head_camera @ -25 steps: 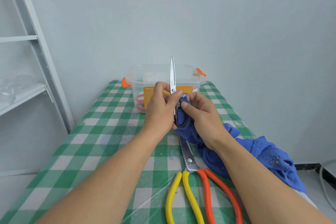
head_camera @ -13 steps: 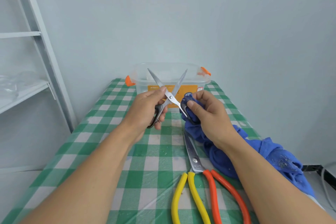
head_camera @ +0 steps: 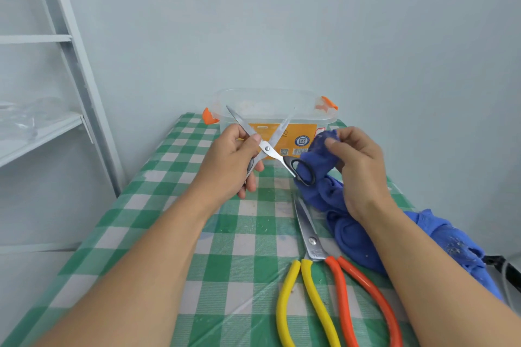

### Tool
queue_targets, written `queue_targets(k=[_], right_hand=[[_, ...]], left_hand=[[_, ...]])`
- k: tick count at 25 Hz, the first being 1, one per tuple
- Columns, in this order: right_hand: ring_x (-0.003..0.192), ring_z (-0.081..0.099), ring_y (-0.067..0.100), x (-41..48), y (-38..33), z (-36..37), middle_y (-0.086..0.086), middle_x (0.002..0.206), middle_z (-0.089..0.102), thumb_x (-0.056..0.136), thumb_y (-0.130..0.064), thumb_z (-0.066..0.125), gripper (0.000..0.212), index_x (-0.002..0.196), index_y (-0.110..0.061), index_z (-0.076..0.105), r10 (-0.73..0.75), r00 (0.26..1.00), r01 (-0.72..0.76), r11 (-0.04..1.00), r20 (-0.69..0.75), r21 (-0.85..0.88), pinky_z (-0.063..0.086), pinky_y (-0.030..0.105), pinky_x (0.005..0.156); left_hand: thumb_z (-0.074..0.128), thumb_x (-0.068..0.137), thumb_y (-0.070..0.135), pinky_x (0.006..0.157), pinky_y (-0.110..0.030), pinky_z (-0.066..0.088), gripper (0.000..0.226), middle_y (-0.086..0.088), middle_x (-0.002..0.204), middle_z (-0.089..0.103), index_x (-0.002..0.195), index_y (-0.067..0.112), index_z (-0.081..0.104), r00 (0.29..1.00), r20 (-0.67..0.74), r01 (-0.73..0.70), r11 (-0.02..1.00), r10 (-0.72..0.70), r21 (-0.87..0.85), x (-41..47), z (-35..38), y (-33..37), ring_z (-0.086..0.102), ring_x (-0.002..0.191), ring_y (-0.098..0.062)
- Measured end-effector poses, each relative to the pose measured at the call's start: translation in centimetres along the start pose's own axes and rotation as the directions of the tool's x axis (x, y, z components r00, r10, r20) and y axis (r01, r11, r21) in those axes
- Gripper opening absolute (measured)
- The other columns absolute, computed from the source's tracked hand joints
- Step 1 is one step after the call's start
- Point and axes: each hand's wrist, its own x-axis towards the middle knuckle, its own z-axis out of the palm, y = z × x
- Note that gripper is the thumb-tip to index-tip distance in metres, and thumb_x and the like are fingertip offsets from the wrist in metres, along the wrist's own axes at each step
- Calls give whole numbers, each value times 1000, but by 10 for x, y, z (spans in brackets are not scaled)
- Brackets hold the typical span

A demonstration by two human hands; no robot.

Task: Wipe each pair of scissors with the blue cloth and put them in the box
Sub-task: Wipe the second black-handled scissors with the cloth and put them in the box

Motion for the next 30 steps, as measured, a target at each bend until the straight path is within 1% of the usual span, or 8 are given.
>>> queue_targets(k=[4,7,13,22,24,26,28,30], right_hand=[[57,61,19,1,-6,-3,-3,64,63,98,1,53,22,80,-12,55,10,980,11,994,-200,104,49,30,61],[54,60,19,-5,-8,2,1,68,63,98,2,54,18,84,-8,56,31,999,-24,987,-43,157,51,29,52],[81,66,4,-10,-1,13,-12,85,74,90,-2,70,20,90,-21,74,-86,968,133,973,235,-191,50,17,75],[79,53,12,-9,3,12,-18,84,69,81,-15,82,26,75,-34,67,-145,973,206,898,180,-388,39,20,72],[76,55,11,-8,5,12,-12,83,69,85,-15,79,18,79,-28,69,-86,976,150,930,199,-335,45,26,71],[72,55,15,-8,5,11,9,81,67,91,-16,73,10,83,-11,69,-4,964,87,949,265,-304,45,32,69],[66,47,20,-8,8,11,26,76,55,94,-21,70,29,82,4,63,60,953,37,950,297,-310,38,35,65],[64,40,21,-8,7,14,22,69,44,90,-29,73,47,80,13,53,90,956,-13,964,281,-266,32,35,62]], left_hand=[[46,106,26,36,-25,34,14,-5,71,66,98,16,50,990,-134,-36,999,35,-3,2,0,-2,47,40,-17],[45,106,26,36,-26,34,16,-4,69,65,101,11,49,988,-146,-56,998,51,-31,1,1,-3,46,41,-18],[48,105,28,35,-25,32,16,1,61,63,100,13,51,989,-134,-73,996,66,-46,-1,9,-3,45,40,-19],[47,105,27,35,-24,29,13,-2,61,58,105,13,48,995,-57,-84,994,80,-72,-7,19,-2,40,38,-20],[46,106,27,36,-23,29,13,-3,61,58,103,15,47,996,-48,-86,991,81,-104,-8,19,-2,39,38,-21],[43,107,30,36,-23,29,16,-7,64,57,103,16,47,995,-44,-90,988,85,-128,-9,19,-2,39,38,-22],[39,108,33,36,-23,29,19,-13,70,56,101,17,46,995,-40,-93,987,88,-132,-11,19,-1,40,38,-20],[37,109,31,36,-22,29,19,-19,76,54,100,16,44,995,-35,-102,988,98,-113,-12,21,2,43,37,-16]])
